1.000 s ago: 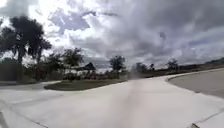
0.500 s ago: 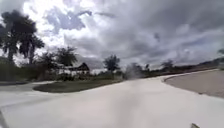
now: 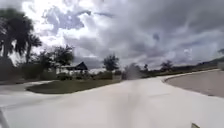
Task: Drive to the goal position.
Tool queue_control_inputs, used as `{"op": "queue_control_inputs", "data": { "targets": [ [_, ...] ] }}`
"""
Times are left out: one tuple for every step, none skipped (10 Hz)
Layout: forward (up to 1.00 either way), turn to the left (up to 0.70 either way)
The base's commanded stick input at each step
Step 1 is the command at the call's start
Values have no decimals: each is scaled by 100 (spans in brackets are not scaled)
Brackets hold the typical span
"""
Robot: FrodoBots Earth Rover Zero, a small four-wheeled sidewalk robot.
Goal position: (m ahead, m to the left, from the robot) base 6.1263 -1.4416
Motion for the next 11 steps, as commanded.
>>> {"op": "queue_control_inputs", "data": {
  "targets": [
    [60,-15],
    [60,-15],
    [60,-15],
    [60,-15],
    [60,-15],
    [60,-15],
    [60,-15],
    [60,-15],
    [60,-15],
    [60,-15],
    [60,-15]
  ]
}}
